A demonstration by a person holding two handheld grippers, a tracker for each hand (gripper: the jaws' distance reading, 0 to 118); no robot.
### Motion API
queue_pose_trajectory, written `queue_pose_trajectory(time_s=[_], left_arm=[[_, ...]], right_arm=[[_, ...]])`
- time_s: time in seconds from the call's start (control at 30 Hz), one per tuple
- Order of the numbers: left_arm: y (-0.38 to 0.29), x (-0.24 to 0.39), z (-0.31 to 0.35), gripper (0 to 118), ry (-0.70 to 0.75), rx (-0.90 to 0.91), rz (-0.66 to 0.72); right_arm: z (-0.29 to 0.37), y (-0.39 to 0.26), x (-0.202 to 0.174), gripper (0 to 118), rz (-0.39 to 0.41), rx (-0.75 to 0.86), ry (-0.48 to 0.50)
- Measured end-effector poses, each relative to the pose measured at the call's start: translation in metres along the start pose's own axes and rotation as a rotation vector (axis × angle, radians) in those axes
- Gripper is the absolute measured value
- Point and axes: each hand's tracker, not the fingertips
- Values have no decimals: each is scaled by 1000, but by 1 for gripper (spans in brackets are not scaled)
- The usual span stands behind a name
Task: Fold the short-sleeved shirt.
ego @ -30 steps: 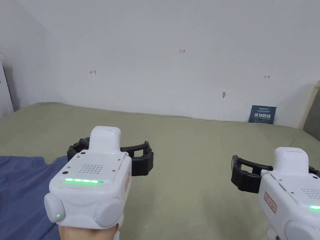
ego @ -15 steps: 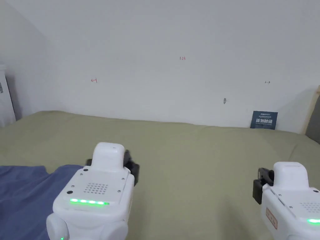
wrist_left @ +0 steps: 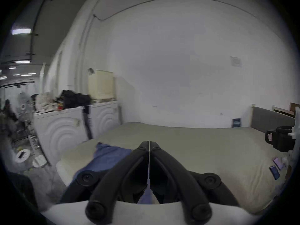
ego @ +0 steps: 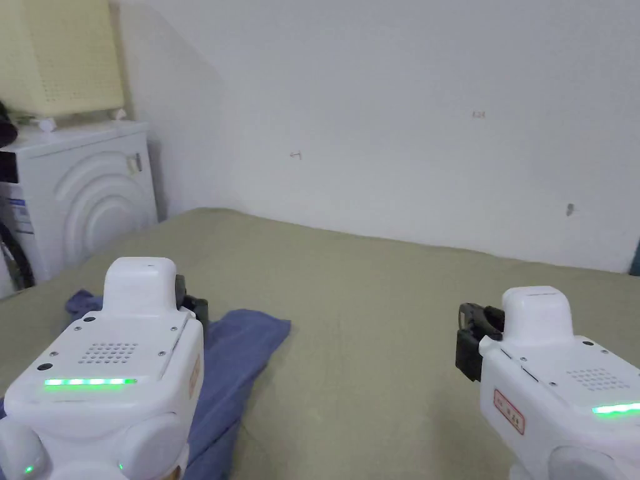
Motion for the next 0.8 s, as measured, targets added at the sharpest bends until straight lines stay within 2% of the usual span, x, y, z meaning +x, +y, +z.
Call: queue_pose_trajectory(time_s=[0.17,0.3,0.53,0.67,0.7,0.73,0.77,0.8], left_arm=[[-11,-54,14,2,106,-49,34],[-17,-71,11,2,145,-74,22],[-26,-78,-28,2,136,-171,32],[-14,-83,-97,3,91,-235,-30],[-8,-85,-122,9,63,-259,-39],[0,-85,-150,27,35,-306,-52],[5,-85,-175,60,-36,-356,-53],[8,-87,-206,106,-116,-412,-36]], right_arm=[[-39,-1,-65,0,-11,-26,192],[-57,-7,-89,0,1,-47,231],[-76,-13,-79,0,-2,-85,222],[-80,-16,-50,0,31,-103,151],[-82,-17,-39,0,31,-114,129],[-83,-18,-28,0,31,-127,102],[-84,-20,-18,0,33,-132,77],[-85,-22,-8,0,33,-137,58]])
